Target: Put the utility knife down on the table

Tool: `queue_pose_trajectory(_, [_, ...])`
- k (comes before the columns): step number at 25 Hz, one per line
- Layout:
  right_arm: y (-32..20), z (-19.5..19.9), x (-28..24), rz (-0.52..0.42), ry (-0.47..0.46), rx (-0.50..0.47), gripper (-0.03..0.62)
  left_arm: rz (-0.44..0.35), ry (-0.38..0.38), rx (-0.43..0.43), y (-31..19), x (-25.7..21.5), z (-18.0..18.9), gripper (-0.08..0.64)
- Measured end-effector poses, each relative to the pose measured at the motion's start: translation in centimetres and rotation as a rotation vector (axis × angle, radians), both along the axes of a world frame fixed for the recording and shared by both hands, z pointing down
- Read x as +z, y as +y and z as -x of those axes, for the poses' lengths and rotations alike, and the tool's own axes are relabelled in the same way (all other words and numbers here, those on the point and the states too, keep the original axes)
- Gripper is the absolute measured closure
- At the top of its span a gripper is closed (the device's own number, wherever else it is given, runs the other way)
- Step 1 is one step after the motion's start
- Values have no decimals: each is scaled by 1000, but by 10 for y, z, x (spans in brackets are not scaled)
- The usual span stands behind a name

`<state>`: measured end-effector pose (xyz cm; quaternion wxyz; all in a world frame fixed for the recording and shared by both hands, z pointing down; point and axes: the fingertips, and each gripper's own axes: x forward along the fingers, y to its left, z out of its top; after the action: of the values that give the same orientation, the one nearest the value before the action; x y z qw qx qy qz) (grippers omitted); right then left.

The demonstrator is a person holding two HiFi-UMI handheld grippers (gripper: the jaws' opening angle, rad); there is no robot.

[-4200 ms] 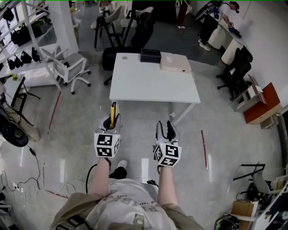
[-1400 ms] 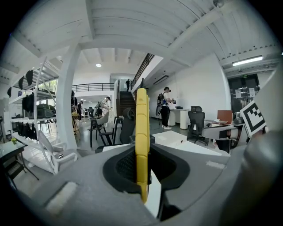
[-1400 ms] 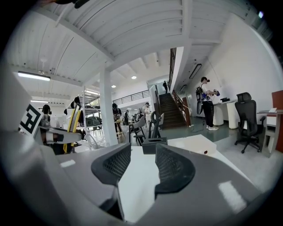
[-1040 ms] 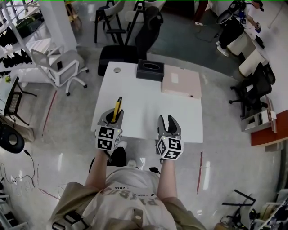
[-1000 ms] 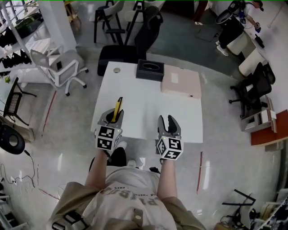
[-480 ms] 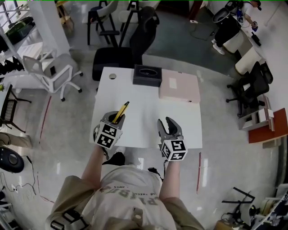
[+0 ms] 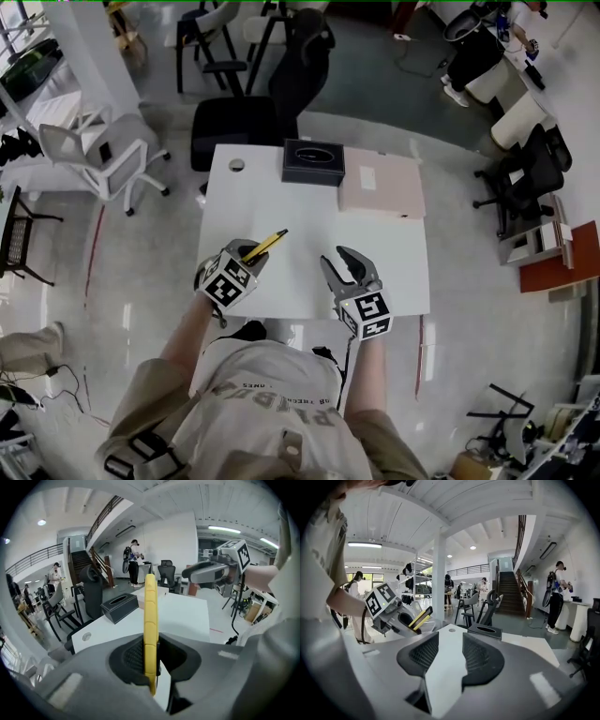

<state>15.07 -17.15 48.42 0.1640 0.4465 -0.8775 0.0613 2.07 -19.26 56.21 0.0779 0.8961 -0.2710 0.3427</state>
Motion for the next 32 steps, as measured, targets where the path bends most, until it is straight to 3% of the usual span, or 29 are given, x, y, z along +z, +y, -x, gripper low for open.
queue_pose_trajectory(11, [-1, 71, 20, 53, 191, -282, 436, 43, -172, 287, 8, 36, 9, 509])
queue_pose_trajectory(32, [6, 130, 110, 238, 607, -650, 445, 99, -397, 630, 17, 80, 20, 509])
